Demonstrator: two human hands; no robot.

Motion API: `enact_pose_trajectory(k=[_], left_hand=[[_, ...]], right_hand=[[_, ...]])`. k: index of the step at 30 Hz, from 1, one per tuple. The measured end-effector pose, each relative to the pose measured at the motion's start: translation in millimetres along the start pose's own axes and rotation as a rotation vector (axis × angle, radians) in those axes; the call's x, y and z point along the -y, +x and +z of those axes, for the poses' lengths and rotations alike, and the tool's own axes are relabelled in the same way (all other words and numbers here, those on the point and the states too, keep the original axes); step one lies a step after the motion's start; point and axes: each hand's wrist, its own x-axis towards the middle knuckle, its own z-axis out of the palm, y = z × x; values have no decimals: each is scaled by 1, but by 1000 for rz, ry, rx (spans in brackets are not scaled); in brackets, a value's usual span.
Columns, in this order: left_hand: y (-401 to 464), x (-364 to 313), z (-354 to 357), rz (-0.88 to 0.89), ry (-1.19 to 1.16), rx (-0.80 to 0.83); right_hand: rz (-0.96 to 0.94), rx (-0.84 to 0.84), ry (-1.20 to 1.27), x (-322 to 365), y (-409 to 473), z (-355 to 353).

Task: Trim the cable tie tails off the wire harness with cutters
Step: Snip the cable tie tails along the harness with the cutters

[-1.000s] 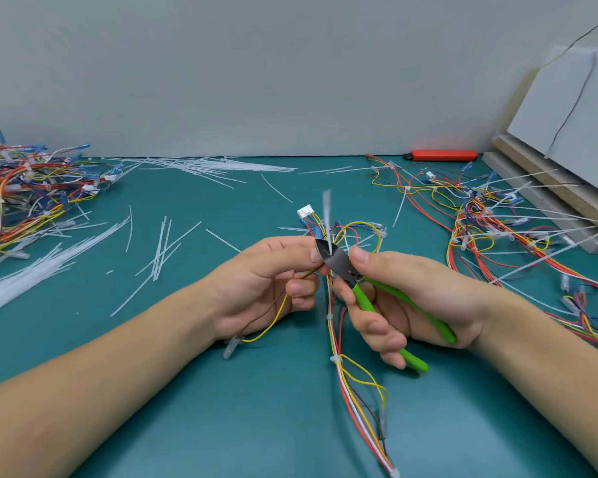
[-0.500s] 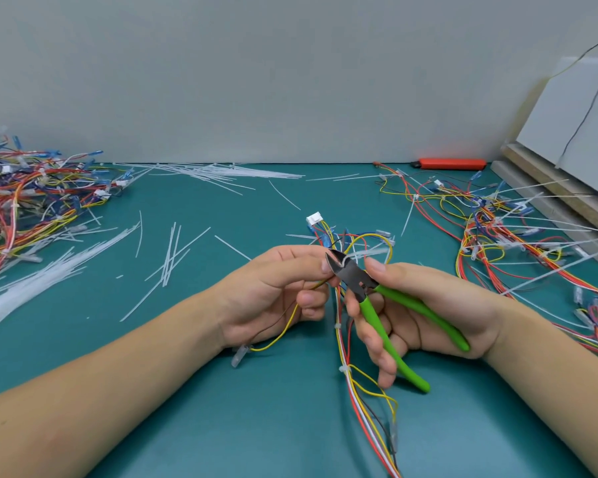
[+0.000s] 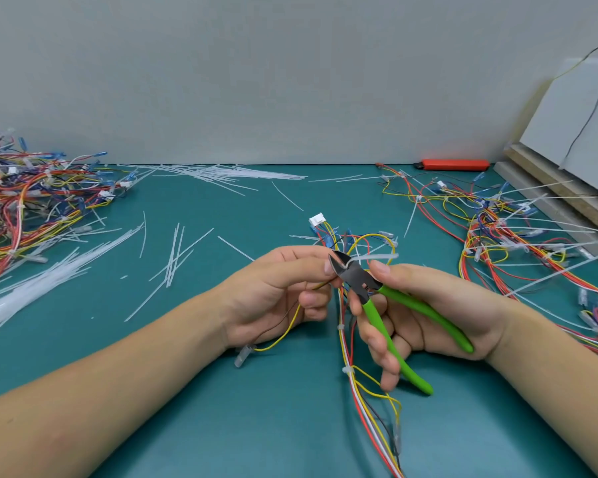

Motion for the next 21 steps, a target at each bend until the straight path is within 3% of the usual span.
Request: enact_pose_trajectory(k=[13, 21], left_hand=[[0, -1, 1, -2, 6, -48], [0, 0, 0, -28, 17, -70]], right_hand=[[32, -57, -63, 4, 0, 9], [30, -5, -3, 4, -1, 2]])
